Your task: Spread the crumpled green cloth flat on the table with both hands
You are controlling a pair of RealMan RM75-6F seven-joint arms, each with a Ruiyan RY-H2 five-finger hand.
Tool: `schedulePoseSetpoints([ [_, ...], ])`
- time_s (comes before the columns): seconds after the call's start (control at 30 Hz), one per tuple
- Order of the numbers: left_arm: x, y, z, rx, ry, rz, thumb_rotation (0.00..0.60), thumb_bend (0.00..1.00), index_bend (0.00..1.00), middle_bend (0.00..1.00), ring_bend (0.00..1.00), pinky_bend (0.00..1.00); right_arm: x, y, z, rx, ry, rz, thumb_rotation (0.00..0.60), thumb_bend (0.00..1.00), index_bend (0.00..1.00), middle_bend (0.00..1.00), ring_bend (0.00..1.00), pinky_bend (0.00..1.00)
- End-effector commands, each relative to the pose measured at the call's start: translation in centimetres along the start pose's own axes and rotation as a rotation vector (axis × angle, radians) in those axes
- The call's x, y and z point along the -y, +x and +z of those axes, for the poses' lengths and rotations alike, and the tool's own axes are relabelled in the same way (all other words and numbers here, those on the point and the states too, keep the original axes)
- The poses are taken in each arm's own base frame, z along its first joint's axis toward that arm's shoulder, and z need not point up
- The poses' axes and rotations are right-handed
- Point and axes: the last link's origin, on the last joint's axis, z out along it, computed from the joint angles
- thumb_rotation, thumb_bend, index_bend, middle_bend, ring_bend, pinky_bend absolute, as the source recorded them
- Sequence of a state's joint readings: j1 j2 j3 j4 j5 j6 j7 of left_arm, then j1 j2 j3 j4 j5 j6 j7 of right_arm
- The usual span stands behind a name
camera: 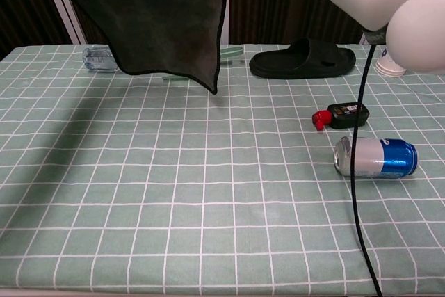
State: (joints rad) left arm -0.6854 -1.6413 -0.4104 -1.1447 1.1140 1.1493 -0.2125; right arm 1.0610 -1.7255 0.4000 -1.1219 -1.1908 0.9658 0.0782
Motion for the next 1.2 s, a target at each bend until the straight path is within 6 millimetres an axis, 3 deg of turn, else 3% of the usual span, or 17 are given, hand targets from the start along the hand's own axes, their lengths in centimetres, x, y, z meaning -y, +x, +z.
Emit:
schedulePoseSetpoints([
  [0.03, 1.7, -1.5, -3.4, 0.078, -0.026, 0.113, 0.6, 0.51, 0.82, 0.41, 0.26, 0.25, -1.0, -2.8, -1.4, 0.122, 0.028, -0.055, 0.6, 0.49, 0.74, 0.3, 0.1, 0.0],
  [0.17, 3.0, -2.4, -6.8, 0.131, -0.053, 0.178, 0.6, 0.51, 0.82, 0.41, 0.26, 0.24, -1.3, -4.7, -3.0, 0.189, 0.071, -0.06, 0.6, 0.48, 0.74, 0.3, 0.08, 0.0],
  [0.37, 3.6, -2.3, -9.6, 0.171, -0.063, 0.182, 0.6, 0.51, 0.82, 0.41, 0.26, 0.24, -0.7, -6.1, -4.7, 0.247, 0.117, 0.013, 0.6, 0.48, 0.74, 0.3, 0.08, 0.0],
  [0.7, 4.0, -0.7, -12.1, 0.198, -0.08, 0.19, 0.6, 0.51, 0.82, 0.41, 0.26, 0.24, 1.5, -6.9, -6.1, 0.297, 0.199, 0.09, 0.6, 0.48, 0.74, 0.3, 0.08, 0.0],
  [1.2, 4.7, -0.8, -16.0, 0.321, -0.119, 0.279, 0.6, 0.51, 0.82, 0.41, 0.26, 0.24, 1.3, -8.5, -9.0, 0.452, 0.185, 0.165, 0.6, 0.48, 0.74, 0.3, 0.08, 0.0],
])
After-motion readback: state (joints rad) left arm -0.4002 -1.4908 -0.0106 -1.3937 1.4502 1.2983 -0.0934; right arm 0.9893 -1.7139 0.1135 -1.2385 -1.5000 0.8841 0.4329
